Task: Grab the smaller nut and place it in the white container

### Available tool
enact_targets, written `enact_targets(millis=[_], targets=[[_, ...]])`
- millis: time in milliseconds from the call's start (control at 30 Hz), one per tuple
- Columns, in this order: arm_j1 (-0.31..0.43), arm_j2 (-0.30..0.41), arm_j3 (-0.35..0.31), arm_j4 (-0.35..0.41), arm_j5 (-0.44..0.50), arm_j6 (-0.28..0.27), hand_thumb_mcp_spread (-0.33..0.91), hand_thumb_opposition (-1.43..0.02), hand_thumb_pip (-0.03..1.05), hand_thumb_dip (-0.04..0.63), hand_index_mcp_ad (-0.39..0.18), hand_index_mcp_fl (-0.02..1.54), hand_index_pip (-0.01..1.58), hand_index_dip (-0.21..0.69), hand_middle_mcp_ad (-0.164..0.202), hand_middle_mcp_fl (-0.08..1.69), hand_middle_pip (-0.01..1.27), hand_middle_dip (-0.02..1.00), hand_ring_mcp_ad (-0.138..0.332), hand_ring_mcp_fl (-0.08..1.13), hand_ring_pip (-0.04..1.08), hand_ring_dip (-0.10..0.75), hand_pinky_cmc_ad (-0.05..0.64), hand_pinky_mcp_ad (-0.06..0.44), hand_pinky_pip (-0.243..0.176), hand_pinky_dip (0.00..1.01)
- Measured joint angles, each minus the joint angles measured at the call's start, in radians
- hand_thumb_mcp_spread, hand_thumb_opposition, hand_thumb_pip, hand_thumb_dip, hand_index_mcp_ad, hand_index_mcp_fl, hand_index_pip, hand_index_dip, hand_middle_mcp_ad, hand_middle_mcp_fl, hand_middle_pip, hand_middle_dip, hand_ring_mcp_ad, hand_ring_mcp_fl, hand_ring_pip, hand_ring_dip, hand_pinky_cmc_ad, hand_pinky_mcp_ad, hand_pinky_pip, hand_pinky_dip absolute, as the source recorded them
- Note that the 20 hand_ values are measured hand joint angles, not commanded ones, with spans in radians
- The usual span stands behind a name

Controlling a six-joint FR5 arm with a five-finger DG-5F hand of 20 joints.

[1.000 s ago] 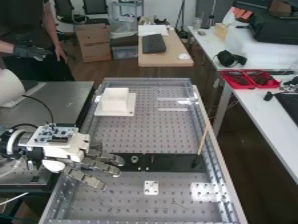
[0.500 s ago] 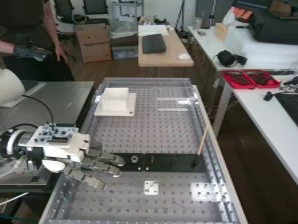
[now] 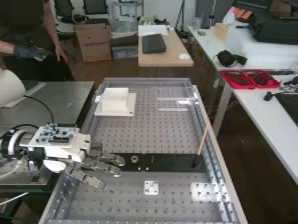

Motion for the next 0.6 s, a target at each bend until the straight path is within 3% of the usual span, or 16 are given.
enact_targets(millis=[400, 600], targets=[[0.002, 0.005, 0.001, -0.009, 0.0, 0.004, 0.4, -0.84, 0.74, 0.223, -0.148, 0.15, 1.55, 0.202, 0.063, 0.0, 0.13, 0.24, 0.143, 0.0, 0.06, 0.099, 0.394, 0.302, -0.075, 0.18], [0.005, 0.007, 0.001, -0.012, 0.004, 0.007, 0.4, -0.84, 0.74, 0.222, -0.152, 0.09, 1.55, 0.202, 0.063, 0.0, 0.13, 0.24, 0.143, 0.0, 0.06, 0.099, 0.394, 0.302, -0.075, 0.18]])
